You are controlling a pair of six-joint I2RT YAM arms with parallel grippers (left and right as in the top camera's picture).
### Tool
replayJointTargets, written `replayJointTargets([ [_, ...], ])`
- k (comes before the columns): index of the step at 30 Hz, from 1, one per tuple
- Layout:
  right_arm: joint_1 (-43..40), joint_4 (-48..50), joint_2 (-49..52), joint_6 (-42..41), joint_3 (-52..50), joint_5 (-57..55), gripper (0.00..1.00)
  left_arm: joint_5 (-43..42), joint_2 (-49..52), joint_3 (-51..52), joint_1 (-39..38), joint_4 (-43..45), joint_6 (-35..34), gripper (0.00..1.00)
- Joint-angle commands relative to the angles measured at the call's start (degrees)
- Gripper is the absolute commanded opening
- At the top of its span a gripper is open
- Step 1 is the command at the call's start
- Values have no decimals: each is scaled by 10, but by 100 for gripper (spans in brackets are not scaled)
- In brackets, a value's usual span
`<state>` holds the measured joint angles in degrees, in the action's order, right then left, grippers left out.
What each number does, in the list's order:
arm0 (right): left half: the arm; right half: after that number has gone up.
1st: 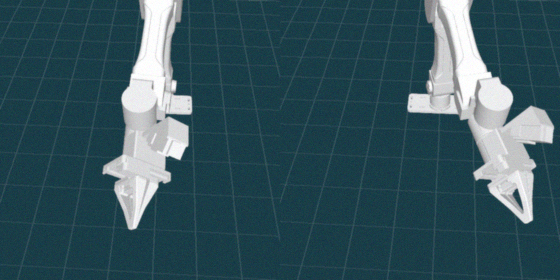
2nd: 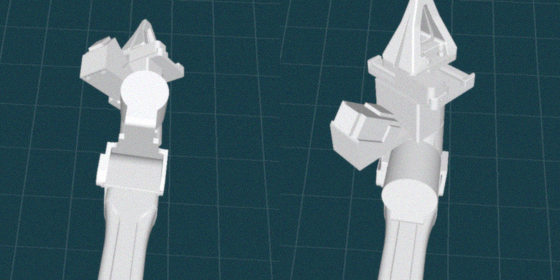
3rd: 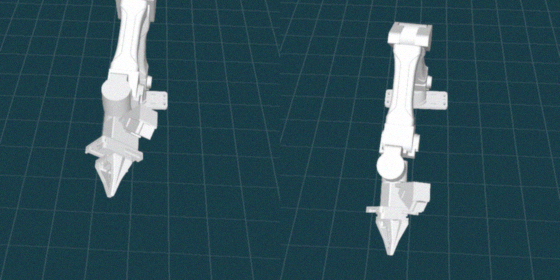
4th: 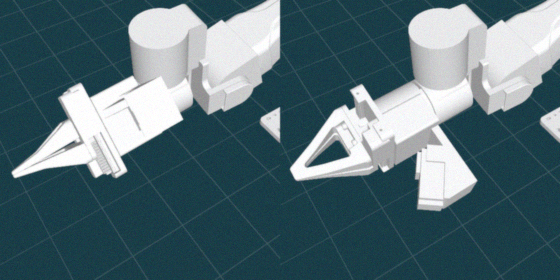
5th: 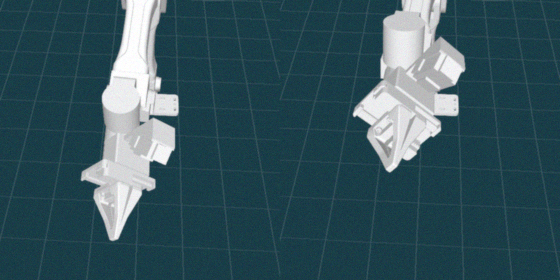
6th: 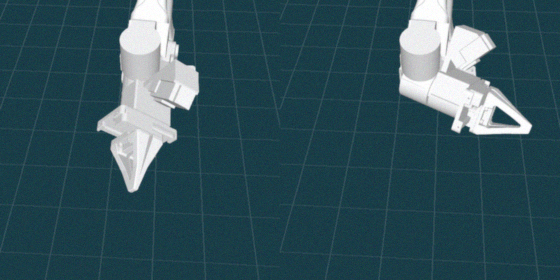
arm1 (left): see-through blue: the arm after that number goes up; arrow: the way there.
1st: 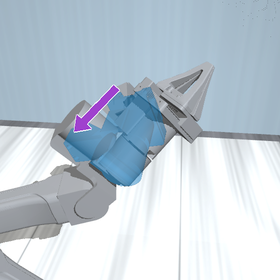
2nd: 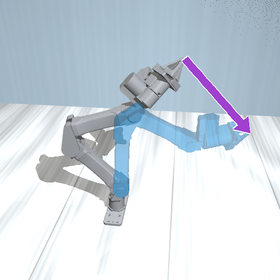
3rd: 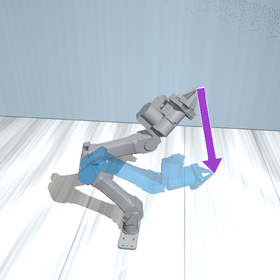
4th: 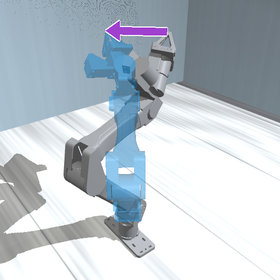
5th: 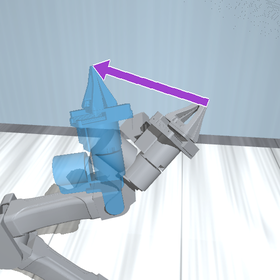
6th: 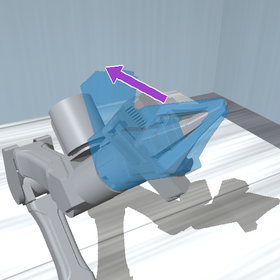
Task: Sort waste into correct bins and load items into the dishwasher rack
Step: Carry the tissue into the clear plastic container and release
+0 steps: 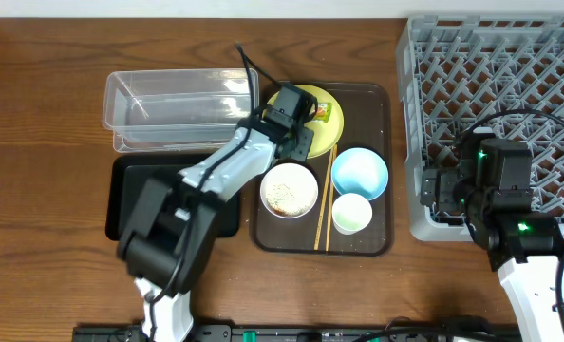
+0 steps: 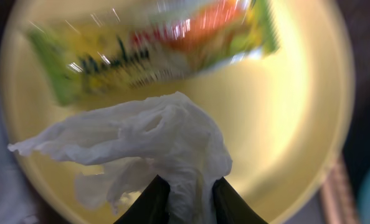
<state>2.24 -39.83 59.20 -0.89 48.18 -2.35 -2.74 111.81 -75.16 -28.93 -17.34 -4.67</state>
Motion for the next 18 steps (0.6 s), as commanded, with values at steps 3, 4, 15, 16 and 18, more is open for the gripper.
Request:
replayJointTargets([
  [3,8,-1,1,-8,12,1,99,43,-94,-7,28,1,-1,25],
  [4,8,-1,1,-8,12,1,99,55,-106,-7,37,1,-1,25],
  [15,8,-1,1,-8,12,1,99,75,-127,-7,152,1,-3,65],
  [16,8,-1,1,-8,12,1,99,66,-127,-7,155,2,-3,67],
  [18,8,-1,1,-8,12,1,99,39,-130,-7,155,5,-3,74],
])
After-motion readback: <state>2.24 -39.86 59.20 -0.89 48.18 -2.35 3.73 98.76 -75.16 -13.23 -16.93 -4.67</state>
